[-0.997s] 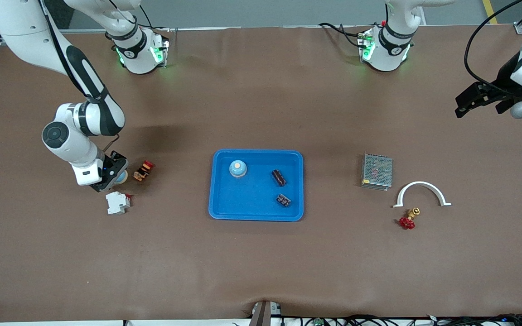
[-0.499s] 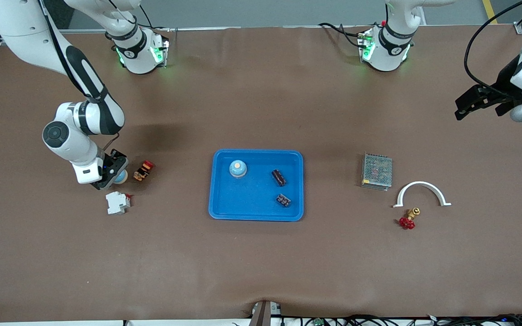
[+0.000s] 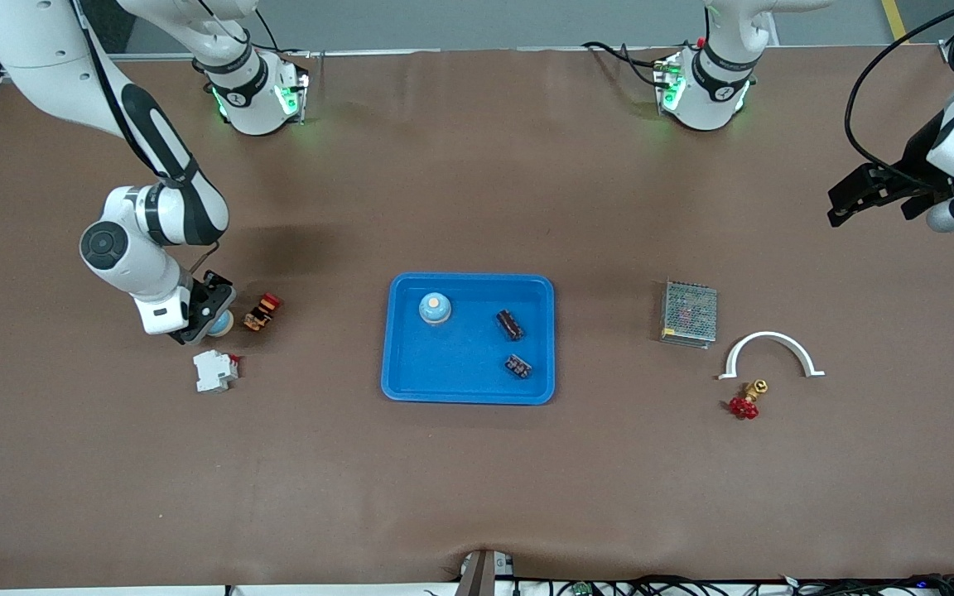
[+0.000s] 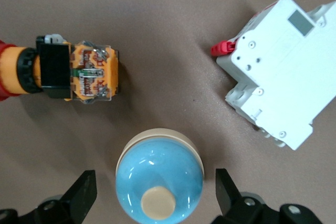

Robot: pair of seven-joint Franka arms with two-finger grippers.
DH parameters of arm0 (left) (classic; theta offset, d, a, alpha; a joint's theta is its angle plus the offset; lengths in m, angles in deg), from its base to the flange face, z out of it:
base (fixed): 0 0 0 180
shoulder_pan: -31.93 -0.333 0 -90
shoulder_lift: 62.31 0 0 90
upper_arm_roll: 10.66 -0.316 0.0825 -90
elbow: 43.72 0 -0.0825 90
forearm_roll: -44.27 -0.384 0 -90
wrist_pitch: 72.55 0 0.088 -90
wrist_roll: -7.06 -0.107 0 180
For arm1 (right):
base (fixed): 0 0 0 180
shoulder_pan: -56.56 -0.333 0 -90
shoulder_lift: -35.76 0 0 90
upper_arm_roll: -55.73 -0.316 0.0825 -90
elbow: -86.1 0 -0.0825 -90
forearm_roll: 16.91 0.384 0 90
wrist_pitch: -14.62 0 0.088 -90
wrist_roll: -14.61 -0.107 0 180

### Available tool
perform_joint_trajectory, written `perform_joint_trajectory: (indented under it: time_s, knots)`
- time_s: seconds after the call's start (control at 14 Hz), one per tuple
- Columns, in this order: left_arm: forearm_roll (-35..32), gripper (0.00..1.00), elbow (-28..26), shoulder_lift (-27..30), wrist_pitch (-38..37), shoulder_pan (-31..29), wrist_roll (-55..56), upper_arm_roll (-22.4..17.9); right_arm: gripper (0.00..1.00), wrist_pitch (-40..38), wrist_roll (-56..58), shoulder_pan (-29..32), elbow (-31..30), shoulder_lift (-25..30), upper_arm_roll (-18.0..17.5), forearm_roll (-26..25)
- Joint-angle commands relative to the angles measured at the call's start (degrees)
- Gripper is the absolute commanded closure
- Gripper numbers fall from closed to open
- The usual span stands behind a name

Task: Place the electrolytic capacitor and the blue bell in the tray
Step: 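Lower the right gripper onto the second blue bell and grasp it, then lift the bell and carry it over the blue tray with the right gripper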

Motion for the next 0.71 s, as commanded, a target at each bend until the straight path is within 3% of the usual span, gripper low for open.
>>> perform_joint_trajectory:
  time_s: [0.0,0.57,0.64]
  knots:
    - [1.04,0.0,1.42,-0.58,-0.17,-0.3,-1.32,0.03,0.0,0.38,0.55,1.46,-0.86,0.29,-1.1,-0.13]
    - [0.86,0.0,1.42,-0.32,-0.17,-0.3,-1.32,0.12,0.0,0.47,0.46,1.46,-0.78,-0.59,-1.28,0.22]
    - [0.86,0.0,1.42,-0.32,-0.17,-0.39,-1.32,0.12,0.03,0.47,0.38,1.46,-0.78,-0.59,-1.28,0.22]
